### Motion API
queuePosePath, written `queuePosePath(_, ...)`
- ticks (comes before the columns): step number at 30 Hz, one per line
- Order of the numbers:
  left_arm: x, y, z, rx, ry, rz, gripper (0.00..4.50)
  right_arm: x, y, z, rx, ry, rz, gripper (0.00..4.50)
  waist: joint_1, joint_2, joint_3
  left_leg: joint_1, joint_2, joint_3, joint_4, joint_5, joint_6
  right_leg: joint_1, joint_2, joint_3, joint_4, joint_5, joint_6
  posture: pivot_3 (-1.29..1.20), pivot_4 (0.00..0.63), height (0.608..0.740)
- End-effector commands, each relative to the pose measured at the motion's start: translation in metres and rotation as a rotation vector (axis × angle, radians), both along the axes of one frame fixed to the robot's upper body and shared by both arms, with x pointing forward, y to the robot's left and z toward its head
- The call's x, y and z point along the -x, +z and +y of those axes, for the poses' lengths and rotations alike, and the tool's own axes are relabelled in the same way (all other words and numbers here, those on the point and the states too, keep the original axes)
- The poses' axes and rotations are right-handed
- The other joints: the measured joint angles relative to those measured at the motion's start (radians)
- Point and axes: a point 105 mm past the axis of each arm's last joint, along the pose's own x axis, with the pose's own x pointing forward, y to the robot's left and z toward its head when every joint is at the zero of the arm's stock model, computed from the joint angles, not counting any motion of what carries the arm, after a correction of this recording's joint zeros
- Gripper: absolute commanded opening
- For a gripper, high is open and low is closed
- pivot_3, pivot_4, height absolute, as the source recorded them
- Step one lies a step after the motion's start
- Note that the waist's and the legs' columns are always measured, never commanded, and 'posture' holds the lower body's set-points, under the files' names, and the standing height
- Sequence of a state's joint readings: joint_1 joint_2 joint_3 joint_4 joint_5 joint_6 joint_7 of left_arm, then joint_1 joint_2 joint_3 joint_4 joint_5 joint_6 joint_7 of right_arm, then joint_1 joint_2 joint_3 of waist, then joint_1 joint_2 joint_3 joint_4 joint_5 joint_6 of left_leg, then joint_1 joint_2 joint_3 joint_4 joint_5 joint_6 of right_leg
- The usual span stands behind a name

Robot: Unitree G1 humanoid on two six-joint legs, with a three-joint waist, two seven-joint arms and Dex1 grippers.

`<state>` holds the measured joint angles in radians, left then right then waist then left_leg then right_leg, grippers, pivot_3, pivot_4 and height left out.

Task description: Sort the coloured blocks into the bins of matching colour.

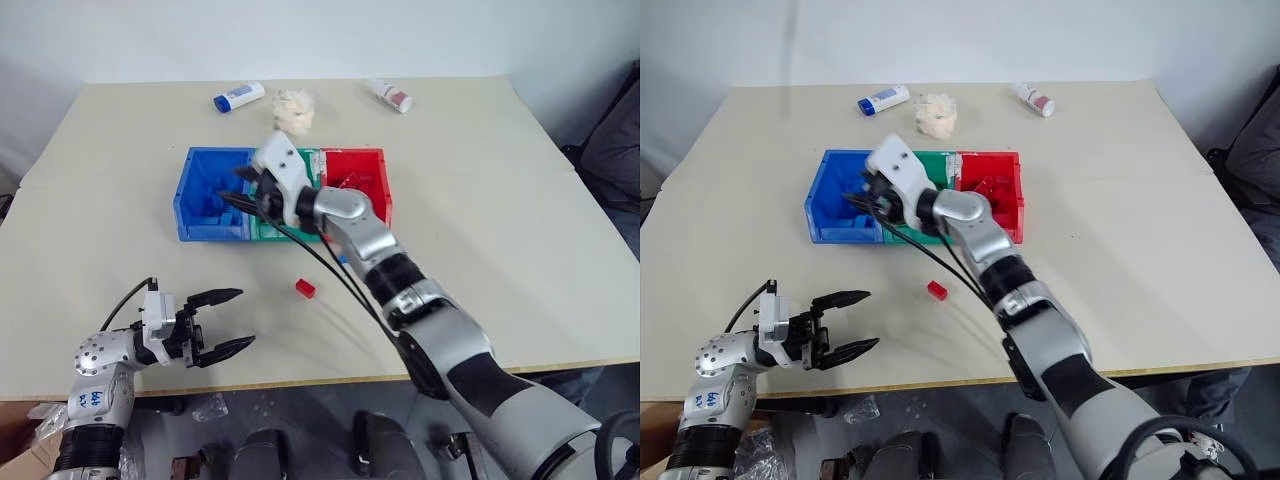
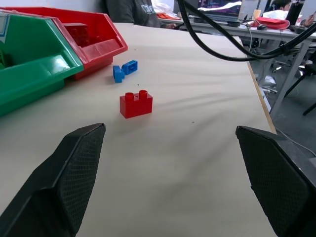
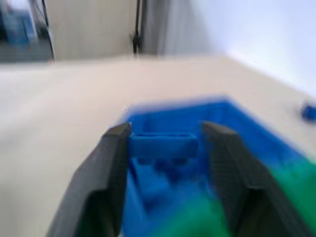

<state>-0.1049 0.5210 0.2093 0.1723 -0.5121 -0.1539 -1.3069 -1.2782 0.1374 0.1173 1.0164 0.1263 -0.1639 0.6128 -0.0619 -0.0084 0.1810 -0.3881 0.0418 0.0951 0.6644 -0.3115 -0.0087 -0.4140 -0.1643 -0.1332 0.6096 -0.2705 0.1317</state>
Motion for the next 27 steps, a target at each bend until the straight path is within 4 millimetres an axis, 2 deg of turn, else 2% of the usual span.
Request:
queuePosePath(1, 0.002, 0.008, 0.001, 0.016, 0.008, -0.035, 4.5, 0.008, 0.013, 0.01, -0.113, -0.005, -0.06, 3.73, 0.007, 0.0, 0.0, 0.0, 0.0, 0.0, 0.0, 0.0, 0.0, 0.0, 0.0, 0.0, 0.0, 0.0, 0.0, 0.0, 0.15, 0.74)
queuePosePath(3, 0.001, 0.008, 0.001, 0.016, 0.011, -0.037, 4.5, 0.012, 0.001, 0.012, -0.079, 0.038, -0.061, 4.42, 0.006, 0.0, 0.0, 0.0, -0.001, 0.0, 0.001, 0.0, 0.0, 0.001, 0.0, 0.001, -0.001, 0.0, 0.0, 0.0, 0.15, 0.74)
queuePosePath(5, 0.0, 0.008, 0.002, 0.015, 0.01, -0.035, 4.5, 0.019, -0.015, 0.004, -0.034, 0.118, -0.055, 4.47, 0.003, 0.0, 0.0, 0.0, 0.0, 0.0, 0.001, 0.0, 0.0, 0.0, 0.0, 0.001, -0.001, 0.0, 0.0, 0.0, 0.15, 0.74)
queuePosePath(8, -0.002, 0.008, 0.001, 0.013, 0.002, -0.032, 4.5, 0.024, -0.024, -0.012, -0.006, 0.174, -0.077, 4.47, 0.002, 0.0, 0.0, 0.0, 0.002, 0.001, 0.0, -0.001, 0.0, 0.0, 0.001, 0.0, -0.001, 0.0, 0.0, 0.0, 0.15, 0.74)
queuePosePath(12, -0.006, 0.008, -0.002, 0.019, -0.02, -0.031, 4.5, 0.035, -0.044, -0.047, 0.087, 0.256, -0.059, 4.47, 0.01, 0.0, 0.0, 0.0, 0.001, 0.001, 0.001, -0.001, 0.0, 0.0, 0.001, 0.001, 0.0, 0.0, 0.0, 0.0, 0.15, 0.74)
queuePosePath(15, -0.008, 0.007, -0.005, 0.019, -0.04, -0.027, 4.5, 0.047, -0.057, -0.076, 0.153, 0.288, -0.045, 4.47, 0.01, 0.0, 0.0, 0.0, 0.001, 0.001, 0.002, -0.001, 0.0, 0.001, 0.001, 0.001, -0.001, 0.0, 0.0, 0.0, 0.15, 0.74)
queuePosePath(20, -0.013, 0.007, -0.007, 0.018, -0.071, -0.024, 4.5, 0.061, -0.069, -0.13, 0.2, 0.212, 0.02, 4.47, 0.012, 0.0, 0.0, 0.0, 0.002, 0.001, 0.002, -0.001, 0.0, 0.0, 0.002, 0.0, 0.0, 0.0, 0.0, 0.0, 0.15, 0.74)
queuePosePath(24, -0.015, 0.006, -0.008, 0.014, -0.093, -0.022, 4.5, 0.074, -0.079, -0.173, 0.243, 0.105, 0.081, 4.47, 0.024, 0.0, 0.0, 0.0, 0.001, 0.001, 0.002, -0.001, -0.001, 0.0, 0.002, 0.0, -0.001, 0.0, 0.0, 0.0, 0.15, 0.74)
queuePosePath(25, -0.016, 0.007, -0.008, 0.013, -0.104, -0.021, 4.5, 0.081, -0.082, -0.195, 0.249, 0.045, 0.114, 4.47, 0.028, 0.0, 0.0, 0.0, 0.001, 0.002, 0.002, -0.001, 0.0, 0.0, 0.002, 0.001, -0.001, 0.0, 0.0, 0.0, 0.15, 0.74)
queuePosePath(27, -0.016, 0.006, -0.008, 0.01, -0.118, -0.019, 4.5, 0.091, -0.085, -0.219, 0.264, -0.028, 0.153, 4.47, 0.037, 0.0, 0.0, 0.0, 0.001, 0.002, 0.002, -0.001, 0.0, 0.0, 0.002, 0.0, -0.002, 0.0, 0.0, 0.0, 0.15, 0.74)
